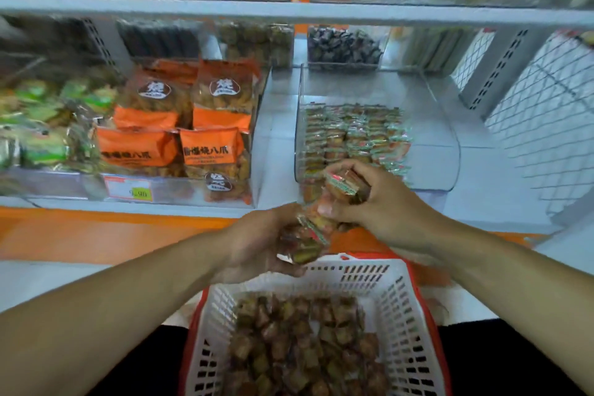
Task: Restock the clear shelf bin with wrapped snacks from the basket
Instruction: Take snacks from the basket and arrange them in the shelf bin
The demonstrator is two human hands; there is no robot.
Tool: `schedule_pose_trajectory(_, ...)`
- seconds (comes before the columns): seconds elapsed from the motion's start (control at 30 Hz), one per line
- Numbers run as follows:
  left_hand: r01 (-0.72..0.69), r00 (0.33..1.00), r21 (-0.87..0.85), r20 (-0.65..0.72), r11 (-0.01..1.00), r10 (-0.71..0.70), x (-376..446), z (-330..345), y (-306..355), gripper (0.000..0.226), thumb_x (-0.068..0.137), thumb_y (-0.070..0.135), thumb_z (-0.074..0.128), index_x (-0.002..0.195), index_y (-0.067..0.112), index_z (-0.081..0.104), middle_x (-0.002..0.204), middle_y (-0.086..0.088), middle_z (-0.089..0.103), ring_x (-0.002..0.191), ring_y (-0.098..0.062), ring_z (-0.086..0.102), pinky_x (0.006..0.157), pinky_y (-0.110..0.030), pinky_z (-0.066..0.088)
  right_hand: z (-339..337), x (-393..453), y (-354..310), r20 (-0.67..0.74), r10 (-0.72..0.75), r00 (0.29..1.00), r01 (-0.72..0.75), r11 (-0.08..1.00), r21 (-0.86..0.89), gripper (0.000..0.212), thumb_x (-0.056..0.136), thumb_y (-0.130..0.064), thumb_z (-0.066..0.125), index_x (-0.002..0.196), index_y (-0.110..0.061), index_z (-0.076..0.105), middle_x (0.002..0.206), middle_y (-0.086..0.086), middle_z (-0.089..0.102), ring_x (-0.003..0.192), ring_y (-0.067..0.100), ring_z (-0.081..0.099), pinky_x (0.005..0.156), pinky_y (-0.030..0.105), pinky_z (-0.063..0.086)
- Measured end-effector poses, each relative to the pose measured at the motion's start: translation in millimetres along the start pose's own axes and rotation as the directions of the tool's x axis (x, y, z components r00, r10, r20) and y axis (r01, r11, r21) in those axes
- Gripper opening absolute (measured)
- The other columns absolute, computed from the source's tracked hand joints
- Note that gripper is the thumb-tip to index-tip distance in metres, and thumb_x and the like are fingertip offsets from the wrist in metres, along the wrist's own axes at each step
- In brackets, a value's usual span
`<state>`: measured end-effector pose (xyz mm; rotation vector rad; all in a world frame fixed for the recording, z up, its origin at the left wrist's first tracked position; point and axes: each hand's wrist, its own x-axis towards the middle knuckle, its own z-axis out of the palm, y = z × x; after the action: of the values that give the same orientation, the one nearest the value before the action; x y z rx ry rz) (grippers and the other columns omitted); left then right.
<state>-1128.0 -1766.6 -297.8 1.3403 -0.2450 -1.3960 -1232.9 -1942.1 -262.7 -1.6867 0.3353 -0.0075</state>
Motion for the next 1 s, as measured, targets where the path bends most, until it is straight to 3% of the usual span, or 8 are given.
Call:
schedule_pose_trajectory(0.13,-0.094,0.994,0.054,0.060,0.994,0.090,-3.4,-3.6,11.0,0.061,0.084,0.071,0.060,0.116,0.020,0.071,0.096,-0.010,0.067,0.075,-0.019,0.063,0.067,-0.037,0.055,0.8,7.5,-3.0,-0.018,-0.035,0.999,0.034,0.998,-0.058,0.046,0.076,-0.019,0.084,0.115,-0.030,0.064,0.099,-0.001,0.074,0.084,0.016,0.073,0.066,0.027,0.059)
schedule_pose_trajectory(0.23,-0.161,0.985,0.203,-0.032,0.966,0.171,3.7,0.4,10.4,0.067,0.067,0.055,0.084,0.118,0.014,0.069,0.105,-0.009,0.069,0.086,-0.020,0.067,0.067,-0.036,0.055,-0.6,12.9,1.3,-0.026,-0.054,0.998,0.050,0.987,-0.156,0.048,0.082,-0.017,0.081,0.121,-0.037,0.062,0.113,-0.007,0.070,0.096,0.010,0.070,0.082,0.033,0.060)
schedule_pose_trajectory(0.37,-0.140,0.990,0.150,-0.005,0.979,0.142,10.7,4.0,7.9,0.049,0.070,0.037,0.085,0.113,0.016,0.072,0.093,-0.007,0.070,0.071,-0.016,0.065,0.063,-0.034,0.054,-14.4,12.8,0.0,0.061,-0.007,0.998,0.023,0.964,-0.264,0.065,0.076,-0.044,0.080,0.133,-0.044,0.049,0.132,-0.022,0.058,0.117,-0.002,0.059,0.099,0.030,0.051)
schedule_pose_trajectory(0.5,-0.114,0.988,0.117,-0.095,0.987,0.125,17.1,9.0,3.9,0.052,0.059,0.037,0.086,0.106,0.018,0.075,0.092,-0.009,0.073,0.080,-0.022,0.065,0.062,-0.033,0.054,-51.0,16.9,-13.5,-0.003,0.095,0.996,-0.093,0.972,-0.214,0.081,0.062,-0.049,0.081,0.131,-0.023,0.045,0.120,0.000,0.068,0.097,0.015,0.073,0.088,0.037,0.059)
schedule_pose_trajectory(0.63,-0.105,0.974,0.176,-0.182,0.979,0.137,20.4,17.9,-0.4,0.046,0.061,0.038,0.085,0.102,0.022,0.076,0.089,-0.003,0.075,0.076,-0.017,0.067,0.063,-0.032,0.054,-81.6,19.4,-21.3,-0.128,-0.051,0.990,0.003,0.938,-0.346,0.051,0.058,-0.046,0.085,0.105,-0.030,0.071,0.101,0.017,0.073,0.095,0.038,0.069,0.095,0.057,0.052)
schedule_pose_trajectory(0.8,-0.078,0.970,0.262,-0.202,0.962,0.133,21.5,24.9,-7.0,0.057,0.046,0.049,0.086,0.100,0.030,0.076,0.097,0.000,0.077,0.086,-0.020,0.071,0.064,-0.031,0.057,-86.3,31.3,-11.8,-0.045,-0.053,0.998,0.013,0.784,-0.621,0.043,0.076,-0.034,0.083,0.116,-0.037,0.067,0.107,-0.002,0.069,0.088,0.017,0.068,0.088,0.044,0.055)
schedule_pose_trajectory(0.9,-0.072,0.974,0.270,-0.188,0.960,0.126,22.6,27.1,-6.4,0.051,0.046,0.047,0.086,0.094,0.033,0.077,0.090,0.000,0.077,0.072,-0.014,0.070,0.063,-0.033,0.058,-90.4,40.3,-10.3,-0.058,-0.048,0.997,0.003,0.799,-0.601,0.034,0.076,-0.035,0.084,0.106,-0.029,0.068,0.091,-0.003,0.074,0.082,0.019,0.070,0.080,0.039,0.057)
schedule_pose_trajectory(1.0,-0.060,0.973,0.278,-0.197,0.959,0.118,24.5,26.7,-8.5,0.051,0.045,0.049,0.086,0.093,0.034,0.077,0.088,0.002,0.077,0.071,-0.014,0.071,0.064,-0.034,0.059,-95.2,48.0,-11.3,-0.088,-0.053,0.995,0.007,0.888,-0.459,0.034,0.072,-0.027,0.087,0.101,-0.025,0.069,0.089,-0.010,0.075,0.084,0.017,0.072,0.073,0.017,0.055)
